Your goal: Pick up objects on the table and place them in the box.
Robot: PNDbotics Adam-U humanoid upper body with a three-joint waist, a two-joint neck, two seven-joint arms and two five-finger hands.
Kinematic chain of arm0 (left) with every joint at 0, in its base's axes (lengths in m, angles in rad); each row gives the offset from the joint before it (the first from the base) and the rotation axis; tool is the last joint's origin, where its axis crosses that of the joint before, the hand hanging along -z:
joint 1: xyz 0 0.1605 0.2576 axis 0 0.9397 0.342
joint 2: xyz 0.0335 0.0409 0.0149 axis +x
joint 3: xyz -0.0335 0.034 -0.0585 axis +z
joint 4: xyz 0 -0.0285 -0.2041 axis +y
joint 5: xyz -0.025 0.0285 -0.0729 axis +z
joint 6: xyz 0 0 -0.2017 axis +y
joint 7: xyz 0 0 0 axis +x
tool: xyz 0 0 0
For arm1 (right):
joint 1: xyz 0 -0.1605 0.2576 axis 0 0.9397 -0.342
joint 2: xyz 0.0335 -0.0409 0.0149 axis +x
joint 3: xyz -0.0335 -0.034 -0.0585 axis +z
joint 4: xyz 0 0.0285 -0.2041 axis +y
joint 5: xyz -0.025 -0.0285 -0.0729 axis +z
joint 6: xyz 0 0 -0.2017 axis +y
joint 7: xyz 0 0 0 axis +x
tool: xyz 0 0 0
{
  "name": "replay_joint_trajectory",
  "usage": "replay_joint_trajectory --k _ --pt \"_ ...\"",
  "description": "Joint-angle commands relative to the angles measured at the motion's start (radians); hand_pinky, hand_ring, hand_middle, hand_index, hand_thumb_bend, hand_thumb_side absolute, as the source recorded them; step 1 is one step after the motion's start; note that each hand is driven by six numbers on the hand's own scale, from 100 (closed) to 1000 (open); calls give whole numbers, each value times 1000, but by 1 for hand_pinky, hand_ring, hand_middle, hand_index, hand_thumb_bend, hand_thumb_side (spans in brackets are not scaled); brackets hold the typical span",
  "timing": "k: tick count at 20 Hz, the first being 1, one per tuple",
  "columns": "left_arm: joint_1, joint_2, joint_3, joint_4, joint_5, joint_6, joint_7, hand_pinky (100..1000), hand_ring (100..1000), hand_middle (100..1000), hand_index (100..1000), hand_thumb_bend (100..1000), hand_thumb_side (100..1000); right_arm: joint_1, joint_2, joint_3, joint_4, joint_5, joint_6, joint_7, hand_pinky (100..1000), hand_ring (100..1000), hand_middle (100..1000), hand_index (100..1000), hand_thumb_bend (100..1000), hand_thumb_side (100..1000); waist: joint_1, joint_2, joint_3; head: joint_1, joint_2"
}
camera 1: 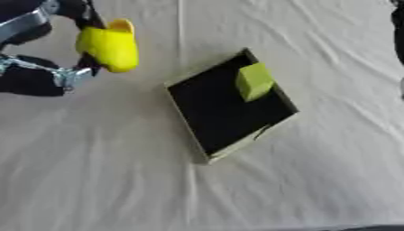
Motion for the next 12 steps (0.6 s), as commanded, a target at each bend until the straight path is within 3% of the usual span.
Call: replay_joint_trajectory --k 1,7,12 --pt "-36 -55 -23 -19 3 -8 -35 675 607 515 588 100 100 -7 -28 -8 -20 -7 -7 2 884 887 724 845 100 690 4 -28 3 2 5" --pt "-57 -144 -68 -14 -24 34 -121 672 606 518 595 100 100 -4 -27 -8 -20 -7 -8 2 885 887 725 845 100 690 7 -32 6 5 6" --pt "-77 -256 -106 105 -86 45 -146 671 605 522 602 100 100 -5 -23 -7 -20 -8 -9 4 885 887 724 845 100 688 3 -32 5 7 7"
